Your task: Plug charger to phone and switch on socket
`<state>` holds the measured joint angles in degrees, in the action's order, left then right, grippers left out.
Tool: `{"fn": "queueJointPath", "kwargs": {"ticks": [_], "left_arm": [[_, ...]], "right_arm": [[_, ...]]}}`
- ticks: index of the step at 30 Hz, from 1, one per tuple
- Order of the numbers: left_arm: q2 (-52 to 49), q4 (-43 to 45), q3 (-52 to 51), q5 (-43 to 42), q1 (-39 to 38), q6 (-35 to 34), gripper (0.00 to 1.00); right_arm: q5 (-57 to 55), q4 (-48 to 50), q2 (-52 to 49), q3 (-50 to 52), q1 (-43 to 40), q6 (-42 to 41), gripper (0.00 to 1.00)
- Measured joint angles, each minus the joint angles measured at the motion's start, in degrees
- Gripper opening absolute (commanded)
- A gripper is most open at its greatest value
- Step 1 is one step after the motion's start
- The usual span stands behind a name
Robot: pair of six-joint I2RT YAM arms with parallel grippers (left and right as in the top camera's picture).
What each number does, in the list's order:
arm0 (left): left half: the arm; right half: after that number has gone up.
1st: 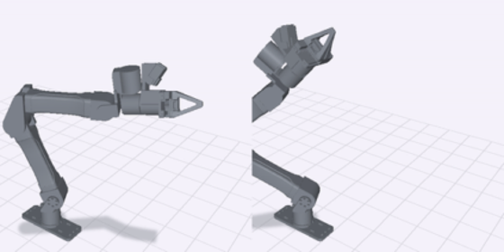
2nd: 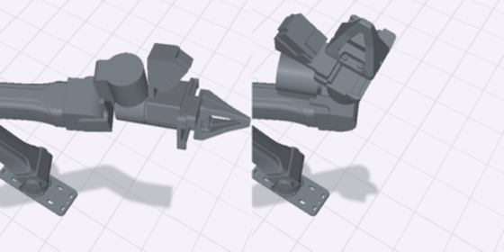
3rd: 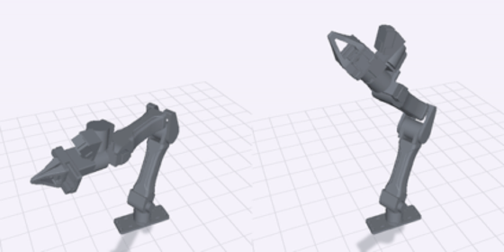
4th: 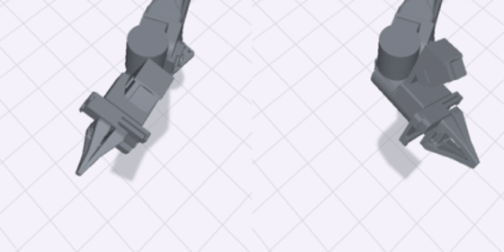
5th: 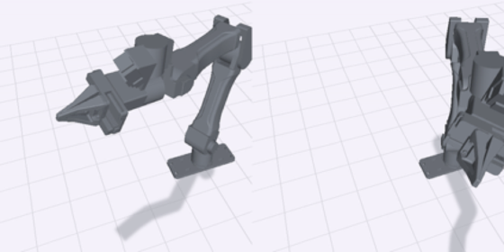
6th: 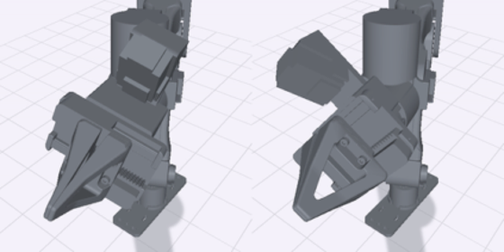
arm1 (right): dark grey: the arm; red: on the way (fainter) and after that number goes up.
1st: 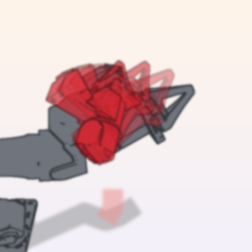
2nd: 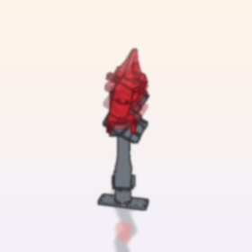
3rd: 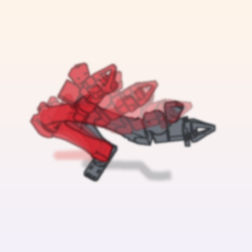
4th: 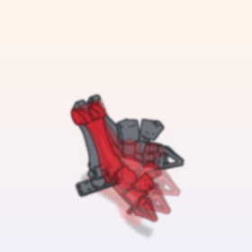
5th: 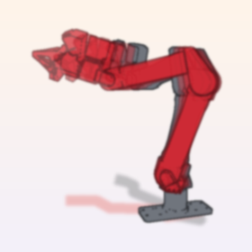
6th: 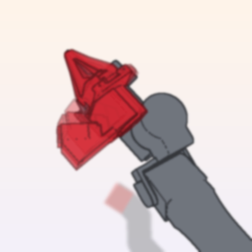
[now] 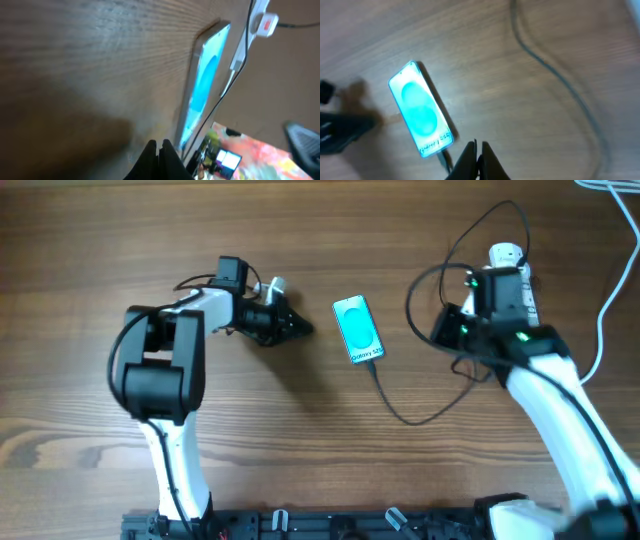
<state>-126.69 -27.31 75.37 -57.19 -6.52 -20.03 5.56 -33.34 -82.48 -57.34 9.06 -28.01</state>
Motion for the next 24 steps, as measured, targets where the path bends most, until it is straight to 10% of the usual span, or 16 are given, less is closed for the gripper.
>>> {"fn": "queueJointPath", "kwargs": {"ticks": [10,24], "left_arm": [[24.35,-17.49,0.13,22.93,4.61,-0.26,0.04],[36.39,-28.65,0.13,40.04,4.83,-0.24,0.04]], "right_arm": [[4.57,13.11,-22.58,0.31,5.38,0.26,0.05],[3.3,8.98,-24.02,-1.79,13.97,-4.33,0.04]]}}
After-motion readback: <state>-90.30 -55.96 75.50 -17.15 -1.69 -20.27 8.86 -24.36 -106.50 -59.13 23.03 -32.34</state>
